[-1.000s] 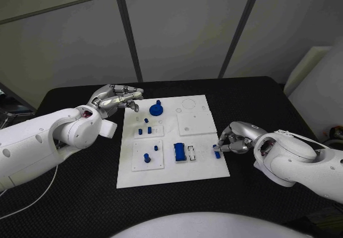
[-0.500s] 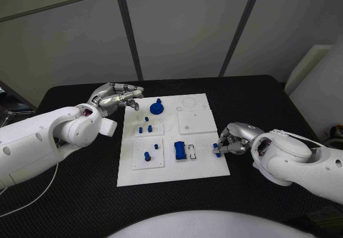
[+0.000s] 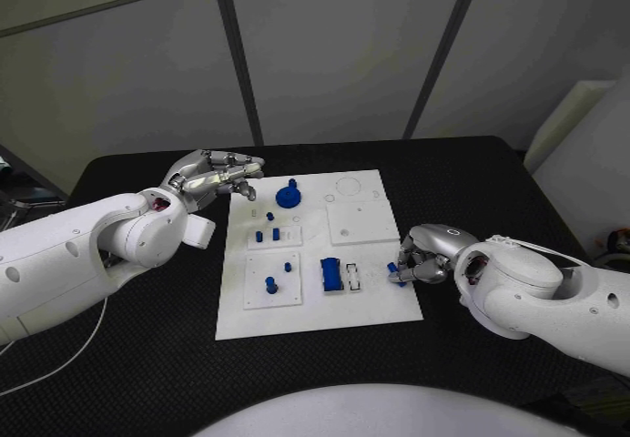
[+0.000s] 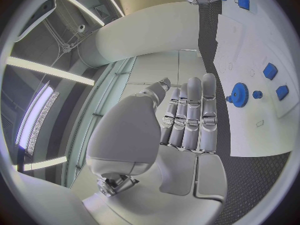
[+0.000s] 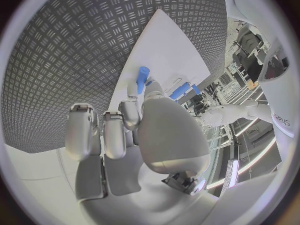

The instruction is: Assemble the parts on the task board

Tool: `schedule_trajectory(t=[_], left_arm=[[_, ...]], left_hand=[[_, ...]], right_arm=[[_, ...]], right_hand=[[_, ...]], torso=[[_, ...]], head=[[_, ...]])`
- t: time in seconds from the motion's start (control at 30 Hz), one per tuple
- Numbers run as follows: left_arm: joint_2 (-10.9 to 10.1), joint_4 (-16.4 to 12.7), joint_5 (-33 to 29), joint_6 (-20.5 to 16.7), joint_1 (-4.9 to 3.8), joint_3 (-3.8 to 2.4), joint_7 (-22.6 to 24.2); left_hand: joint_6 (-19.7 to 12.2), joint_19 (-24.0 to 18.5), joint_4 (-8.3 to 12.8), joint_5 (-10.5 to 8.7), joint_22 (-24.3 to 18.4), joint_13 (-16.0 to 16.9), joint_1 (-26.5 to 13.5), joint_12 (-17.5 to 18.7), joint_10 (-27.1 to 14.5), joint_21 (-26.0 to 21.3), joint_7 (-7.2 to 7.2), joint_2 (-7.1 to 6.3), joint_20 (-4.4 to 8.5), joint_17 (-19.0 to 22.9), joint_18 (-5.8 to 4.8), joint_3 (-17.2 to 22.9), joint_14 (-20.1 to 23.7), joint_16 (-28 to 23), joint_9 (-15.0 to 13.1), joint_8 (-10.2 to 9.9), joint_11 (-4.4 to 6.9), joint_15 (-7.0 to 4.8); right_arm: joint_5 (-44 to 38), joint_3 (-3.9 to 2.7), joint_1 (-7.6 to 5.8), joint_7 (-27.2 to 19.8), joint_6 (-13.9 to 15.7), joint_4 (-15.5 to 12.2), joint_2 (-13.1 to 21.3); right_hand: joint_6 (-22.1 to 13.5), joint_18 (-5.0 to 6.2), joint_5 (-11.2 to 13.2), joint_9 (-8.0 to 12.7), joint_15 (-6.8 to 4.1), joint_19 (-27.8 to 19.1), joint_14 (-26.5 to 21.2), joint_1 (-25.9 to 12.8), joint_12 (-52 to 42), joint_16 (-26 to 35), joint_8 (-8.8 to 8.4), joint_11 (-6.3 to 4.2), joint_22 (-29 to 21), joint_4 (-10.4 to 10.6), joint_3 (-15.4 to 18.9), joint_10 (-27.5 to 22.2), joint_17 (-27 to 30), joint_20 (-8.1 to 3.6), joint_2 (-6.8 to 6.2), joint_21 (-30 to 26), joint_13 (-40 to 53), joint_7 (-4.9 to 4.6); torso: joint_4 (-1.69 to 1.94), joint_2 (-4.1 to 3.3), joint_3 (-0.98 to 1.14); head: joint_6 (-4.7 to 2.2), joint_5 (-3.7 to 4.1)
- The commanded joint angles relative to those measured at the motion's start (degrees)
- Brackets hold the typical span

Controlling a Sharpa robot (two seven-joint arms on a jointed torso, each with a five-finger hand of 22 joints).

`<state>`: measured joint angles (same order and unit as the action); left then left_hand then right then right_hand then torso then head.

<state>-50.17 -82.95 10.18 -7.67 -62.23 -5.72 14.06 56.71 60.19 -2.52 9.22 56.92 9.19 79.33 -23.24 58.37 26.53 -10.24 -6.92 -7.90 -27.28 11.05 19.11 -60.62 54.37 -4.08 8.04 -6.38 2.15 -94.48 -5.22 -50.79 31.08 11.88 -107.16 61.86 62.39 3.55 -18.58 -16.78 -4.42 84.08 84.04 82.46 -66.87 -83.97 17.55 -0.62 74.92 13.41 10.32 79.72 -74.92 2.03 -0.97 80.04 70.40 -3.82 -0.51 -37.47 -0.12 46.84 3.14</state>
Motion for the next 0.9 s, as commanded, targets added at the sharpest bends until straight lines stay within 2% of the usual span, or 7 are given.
schedule_trajectory(t=[0.03,0.1,0.2,0.37,0.57,0.7,0.9], left_arm=[[-0.05,-0.09,-0.13,0.64,-0.07,-0.02,0.16],[-0.06,-0.13,-0.13,0.67,-0.07,-0.02,0.15],[-0.07,-0.15,-0.13,0.69,-0.07,-0.02,0.15],[-0.1,-0.17,-0.13,0.68,-0.07,-0.02,0.14],[-0.11,-0.19,-0.13,0.65,-0.07,-0.02,0.13],[-0.06,-0.18,-0.13,0.64,-0.07,-0.02,0.11],[0.0,-0.16,-0.13,0.63,-0.07,-0.02,0.08]], left_hand=[[-0.44,0.04,-0.07,-0.07,-0.05,0.05,-0.02,-0.14,-0.35,-0.06,-0.02,0.55,-0.19,0.05,-0.64,-0.34,0.39,-0.08,0.05,0.11,0.03,0.19],[-0.44,0.04,-0.07,-0.07,-0.05,0.05,-0.02,-0.14,-0.35,-0.06,-0.02,0.55,-0.19,0.05,-0.64,-0.34,0.39,-0.08,0.05,0.11,0.03,0.19],[-0.45,0.04,-0.07,-0.07,-0.06,0.05,0.0,-0.15,-0.37,-0.07,-0.02,0.56,-0.2,0.05,-0.64,-0.35,0.4,-0.08,0.05,0.11,0.03,0.19],[-0.45,0.05,-0.06,-0.06,-0.08,0.06,0.02,-0.16,-0.38,-0.09,-0.02,0.57,-0.2,0.06,-0.63,-0.36,0.4,-0.09,0.05,0.12,0.03,0.19],[-0.45,0.05,-0.06,-0.06,-0.08,0.06,0.02,-0.16,-0.38,-0.09,-0.02,0.57,-0.2,0.06,-0.63,-0.36,0.4,-0.09,0.05,0.12,0.03,0.19],[-0.45,0.05,-0.06,-0.06,-0.08,0.06,0.02,-0.16,-0.38,-0.09,-0.02,0.57,-0.2,0.06,-0.63,-0.36,0.4,-0.09,0.05,0.12,0.03,0.19],[-0.45,0.05,-0.06,-0.06,-0.08,0.06,0.02,-0.16,-0.38,-0.09,-0.02,0.57,-0.2,0.06,-0.63,-0.36,0.4,-0.09,0.05,0.12,0.03,0.19]], right_arm=[[-2.36,0.46,0.53,1.42,-4.2,0.38,-0.38],[-3.44,0.47,0.56,1.64,-4.68,0.46,-0.79],[-4.68,0.47,0.59,1.96,-5.04,0.54,-1.24],[-6.15,0.47,0.61,2.73,-4.75,0.51,-1.67],[-5.98,0.47,0.62,3.88,-2.81,-0.15,-1.65],[-3.04,0.46,0.61,4.54,-0.93,-0.92,-1.21],[1.53,0.45,0.59,4.9,1.36,-1.78,-0.74]], right_hand=[[-0.06,-0.36,0.37,-0.03,-0.39,-0.05,3.99,2.08,0.39,-0.15,-0.18,-0.46,0.99,-0.82,-0.24,0.01,-5.13,-0.5,0.74,0.09,-0.28,0.46],[-0.01,-0.36,1.34,-0.22,-0.43,-0.06,3.98,3.66,0.55,-0.12,-0.28,-0.51,0.97,-1.72,-1.03,-0.08,-5.12,-0.59,0.9,0.05,-0.31,0.49],[0.11,-0.39,5.77,-0.42,-0.53,-0.02,3.98,6.13,0.7,-0.1,-0.51,-0.55,1.08,-2.95,-3.08,-0.16,-5.16,-0.7,1.4,0.08,-0.28,0.5],[0.46,-0.43,6.84,-0.56,-0.52,0.06,4.0,8.36,0.92,-0.14,-0.85,-0.58,1.25,-4.21,-5.98,-0.31,-5.28,-0.74,1.92,0.16,-0.27,0.5],[0.76,-0.47,4.46,-0.79,-0.54,0.18,4.03,8.34,0.98,-0.17,-1.1,-0.64,1.47,-4.37,-8.46,-0.28,-5.38,-0.78,1.78,0.29,-0.17,0.54],[0.75,-0.55,1.35,-1.31,-0.63,0.39,4.07,7.06,1.13,-0.25,-1.19,-0.79,1.88,-3.99,-10.99,-0.16,-5.58,-0.89,0.72,0.55,-0.16,0.67],[0.56,-0.57,-0.43,-1.85,-0.69,0.45,4.09,5.56,1.23,-0.27,-1.25,-0.78,1.97,-3.38,-13.4,-0.01,-5.66,-0.93,-0.4,0.59,-0.13,0.77]], torso=[[-0.01,0.01,-0.02],[0.0,-0.01,-0.01],[0.03,0.0,-0.01],[0.05,0.05,0.0],[0.01,0.04,0.04],[0.01,0.09,-0.03],[0.05,0.03,-0.04]], head=[[0.1,-0.12],[0.2,-0.14],[0.31,-0.22],[0.45,-0.3],[0.48,-0.5],[0.41,-0.51],[0.37,-0.54]])
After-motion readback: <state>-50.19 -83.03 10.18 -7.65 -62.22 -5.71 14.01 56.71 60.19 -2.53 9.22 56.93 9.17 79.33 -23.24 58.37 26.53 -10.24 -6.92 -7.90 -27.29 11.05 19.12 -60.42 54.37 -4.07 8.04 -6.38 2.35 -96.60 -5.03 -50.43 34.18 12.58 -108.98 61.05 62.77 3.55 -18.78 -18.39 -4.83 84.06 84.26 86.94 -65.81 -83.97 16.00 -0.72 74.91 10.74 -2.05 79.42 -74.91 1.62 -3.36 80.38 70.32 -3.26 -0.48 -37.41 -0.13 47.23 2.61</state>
